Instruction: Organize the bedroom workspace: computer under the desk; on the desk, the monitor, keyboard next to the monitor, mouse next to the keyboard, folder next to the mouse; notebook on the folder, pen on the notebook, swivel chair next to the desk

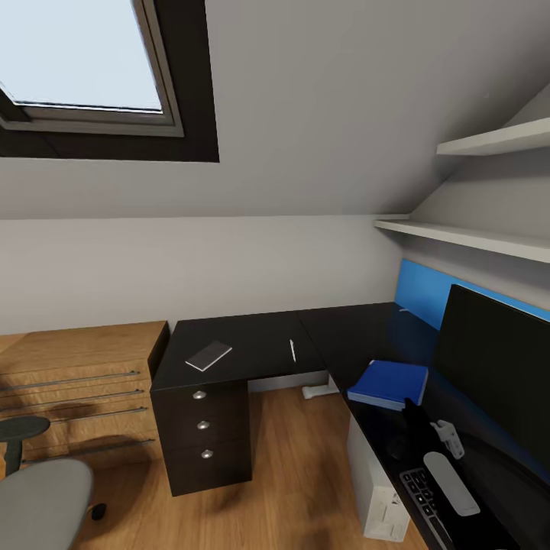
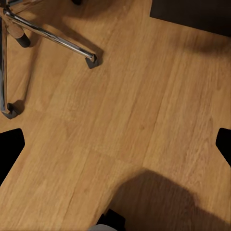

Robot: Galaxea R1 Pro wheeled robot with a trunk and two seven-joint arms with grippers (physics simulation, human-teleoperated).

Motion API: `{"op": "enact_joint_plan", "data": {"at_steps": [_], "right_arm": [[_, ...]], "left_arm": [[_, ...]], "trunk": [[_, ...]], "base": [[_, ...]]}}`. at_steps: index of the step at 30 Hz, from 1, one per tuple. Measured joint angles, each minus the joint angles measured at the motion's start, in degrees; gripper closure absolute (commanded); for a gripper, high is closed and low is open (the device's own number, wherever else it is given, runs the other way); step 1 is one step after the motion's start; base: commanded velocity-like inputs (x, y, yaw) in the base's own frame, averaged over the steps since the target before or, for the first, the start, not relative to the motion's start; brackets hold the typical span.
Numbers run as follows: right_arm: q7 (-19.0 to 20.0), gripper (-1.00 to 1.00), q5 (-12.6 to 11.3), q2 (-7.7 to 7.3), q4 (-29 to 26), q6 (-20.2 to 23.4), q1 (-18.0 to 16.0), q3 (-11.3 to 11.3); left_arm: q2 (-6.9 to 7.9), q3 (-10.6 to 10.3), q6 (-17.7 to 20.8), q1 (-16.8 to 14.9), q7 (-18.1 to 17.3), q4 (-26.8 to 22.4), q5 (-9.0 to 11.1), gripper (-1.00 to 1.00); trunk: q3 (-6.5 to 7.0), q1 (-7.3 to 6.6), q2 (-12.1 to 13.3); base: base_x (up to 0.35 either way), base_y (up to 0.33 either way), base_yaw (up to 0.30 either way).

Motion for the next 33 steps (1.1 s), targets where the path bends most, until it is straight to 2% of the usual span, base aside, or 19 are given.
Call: {"op": "enact_joint_plan", "data": {"at_steps": [9, 29, 33], "right_arm": [[0.0, 1.0, 0.0, 0.0, 0.01, 0.0, -0.01, -0.01], [0.0, 1.0, -0.01, 0.0, 0.01, 0.0, -0.01, -0.01], [0.0, 1.0, 0.0, 0.0, 0.01, 0.0, -0.01, -0.01]], "left_arm": [[-0.11, -0.07, 0.0, 0.0, -0.03, -0.08, -0.08, -1.0], [-0.08, -0.19, 0.0, 0.0, -0.18, -0.09, -0.08, -1.0], [-0.03, -0.17, 0.0, 0.0, -0.21, -0.09, -0.11, -1.0]], "trunk": [[0.0, 0.0, 0.0], [-3.59, 4.39, -8.01], [-3.6, 4.4, -8.03]], "base": [[0.0, 0.0, 0.0], [0.0, 0.0, 0.0], [0.0, 0.0, 0.0]]}}
